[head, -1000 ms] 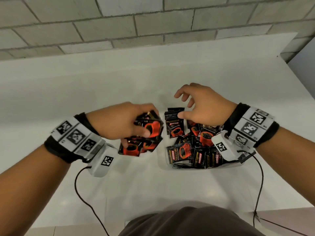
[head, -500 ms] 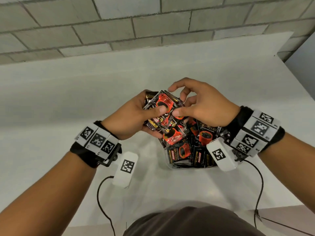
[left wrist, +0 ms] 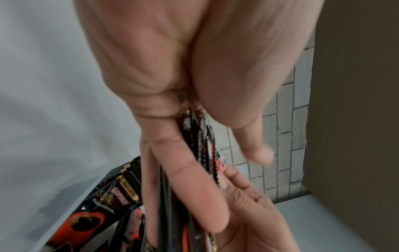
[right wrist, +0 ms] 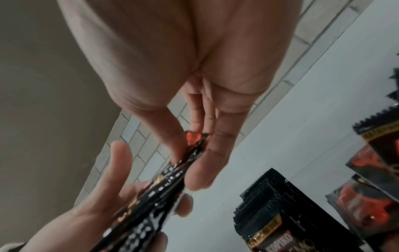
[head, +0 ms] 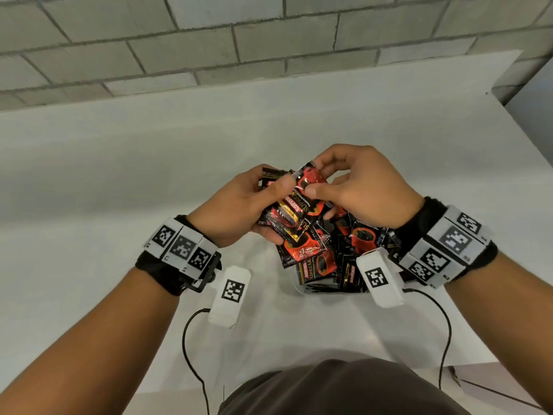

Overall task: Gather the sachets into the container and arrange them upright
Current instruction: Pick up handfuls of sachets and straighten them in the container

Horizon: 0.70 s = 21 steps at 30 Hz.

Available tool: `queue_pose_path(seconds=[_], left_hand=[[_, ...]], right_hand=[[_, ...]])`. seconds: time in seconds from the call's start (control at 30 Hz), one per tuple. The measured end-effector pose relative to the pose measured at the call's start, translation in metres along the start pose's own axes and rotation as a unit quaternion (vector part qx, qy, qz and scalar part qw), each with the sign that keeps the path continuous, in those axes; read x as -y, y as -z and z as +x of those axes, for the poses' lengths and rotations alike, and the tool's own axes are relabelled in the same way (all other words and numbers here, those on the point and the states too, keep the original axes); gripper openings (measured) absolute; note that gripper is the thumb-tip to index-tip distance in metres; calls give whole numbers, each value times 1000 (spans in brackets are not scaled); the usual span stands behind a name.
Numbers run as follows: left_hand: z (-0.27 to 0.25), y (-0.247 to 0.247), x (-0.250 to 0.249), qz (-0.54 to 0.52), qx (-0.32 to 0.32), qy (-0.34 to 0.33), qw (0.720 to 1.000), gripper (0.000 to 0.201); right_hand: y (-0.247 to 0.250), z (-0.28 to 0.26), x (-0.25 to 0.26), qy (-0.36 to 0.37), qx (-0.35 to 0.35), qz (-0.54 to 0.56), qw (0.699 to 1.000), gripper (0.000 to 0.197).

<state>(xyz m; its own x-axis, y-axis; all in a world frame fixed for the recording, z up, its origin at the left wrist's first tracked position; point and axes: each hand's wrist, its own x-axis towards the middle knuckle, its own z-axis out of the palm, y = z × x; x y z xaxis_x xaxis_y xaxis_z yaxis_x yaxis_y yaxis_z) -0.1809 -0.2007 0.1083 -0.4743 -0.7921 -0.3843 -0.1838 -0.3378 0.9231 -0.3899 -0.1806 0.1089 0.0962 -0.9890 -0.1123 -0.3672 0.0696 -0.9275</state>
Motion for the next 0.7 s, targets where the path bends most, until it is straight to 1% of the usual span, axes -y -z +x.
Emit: queue_pose_path(seconds=[0.07, 0.17, 0.23, 0.3, 0.33, 0.37, 0.43, 0.5, 0.57, 0.63, 0.7], left_hand=[[-1, 3, 0, -15, 12, 6, 1000, 55], [-1, 6, 2, -18, 22, -3, 1000, 55], [-1, 6, 2, -1, 18, -13, 1000, 54], [1, 6, 4, 35, -1, -29, 999, 48], [0, 6, 4, 56, -12, -42, 997, 45], [0, 7, 5, 75, -22, -58, 995, 43], [-2, 6, 5, 105, -35, -77, 991, 42], [-6, 3, 4, 105, -37, -76, 991, 42], [-10, 1, 5, 72, -14, -66, 995, 44], [-13, -1, 7, 62, 15, -62, 996, 49], [-14, -3, 9, 64, 30, -59, 996, 51]], right_hand=[[2, 0, -3, -10, -20, 22, 1000, 24], [7, -1, -3, -30, -40, 52, 997, 21], [11, -3, -3, -24, -63, 28, 997, 21], [19, -5, -4, -7, -83, -19, 996, 23], [22, -7, -5, 0, -87, -20, 996, 26], [25, -10, -5, 4, -80, -1, 997, 31], [28, -15, -5, 8, -41, 30, 999, 50], [28, -20, -3, 21, -4, -6, 1000, 70], [26, -25, -1, 34, 33, -50, 998, 82], [21, -29, 3, 45, 79, -81, 993, 81], [17, -31, 4, 40, 98, -84, 991, 68]])
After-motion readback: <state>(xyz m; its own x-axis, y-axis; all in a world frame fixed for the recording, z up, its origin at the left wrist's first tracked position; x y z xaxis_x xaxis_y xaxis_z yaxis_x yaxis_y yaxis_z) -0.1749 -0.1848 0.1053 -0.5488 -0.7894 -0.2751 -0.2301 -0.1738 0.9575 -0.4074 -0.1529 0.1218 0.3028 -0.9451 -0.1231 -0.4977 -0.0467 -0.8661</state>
